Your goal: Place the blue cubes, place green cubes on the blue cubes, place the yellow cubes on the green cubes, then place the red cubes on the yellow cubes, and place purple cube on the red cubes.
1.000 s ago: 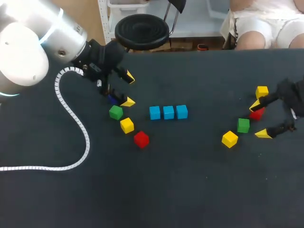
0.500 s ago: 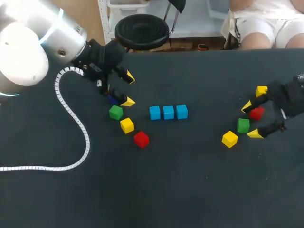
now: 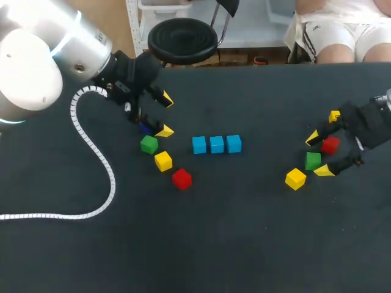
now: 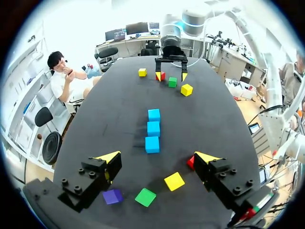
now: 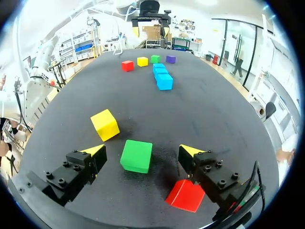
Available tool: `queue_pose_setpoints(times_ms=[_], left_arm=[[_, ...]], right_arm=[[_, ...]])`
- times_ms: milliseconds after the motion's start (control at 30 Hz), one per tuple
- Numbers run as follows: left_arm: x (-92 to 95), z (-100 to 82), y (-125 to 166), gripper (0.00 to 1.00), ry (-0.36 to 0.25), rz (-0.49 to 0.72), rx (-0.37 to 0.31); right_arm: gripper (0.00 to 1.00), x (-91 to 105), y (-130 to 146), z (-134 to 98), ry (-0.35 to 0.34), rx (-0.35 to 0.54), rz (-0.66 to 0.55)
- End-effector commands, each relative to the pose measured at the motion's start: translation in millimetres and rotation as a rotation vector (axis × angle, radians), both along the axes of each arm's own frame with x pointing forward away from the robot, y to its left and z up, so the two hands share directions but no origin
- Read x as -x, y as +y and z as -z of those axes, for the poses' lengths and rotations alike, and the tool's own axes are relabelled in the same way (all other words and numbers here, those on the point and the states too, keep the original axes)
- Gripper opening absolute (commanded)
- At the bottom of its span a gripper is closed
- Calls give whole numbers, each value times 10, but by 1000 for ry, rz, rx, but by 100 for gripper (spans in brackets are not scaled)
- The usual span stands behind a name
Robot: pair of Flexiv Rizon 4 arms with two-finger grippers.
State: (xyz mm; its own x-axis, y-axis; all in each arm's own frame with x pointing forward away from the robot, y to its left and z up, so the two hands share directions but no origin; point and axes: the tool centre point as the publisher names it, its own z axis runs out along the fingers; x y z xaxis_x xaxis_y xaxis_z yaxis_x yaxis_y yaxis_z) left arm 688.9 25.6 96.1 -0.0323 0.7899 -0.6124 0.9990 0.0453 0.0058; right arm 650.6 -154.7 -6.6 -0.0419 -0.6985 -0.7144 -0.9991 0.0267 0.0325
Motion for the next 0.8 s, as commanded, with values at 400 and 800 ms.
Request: queue_pose_setpoints(times_ms=[400,800], left_arm=[[-15,-2,1,100,2,2,-2],[-15,-2,1,100,2,2,-2]], right_arm=[[66,-63,33,46,25,35,-11],[0,-52,142,-184,-41,76,-8]])
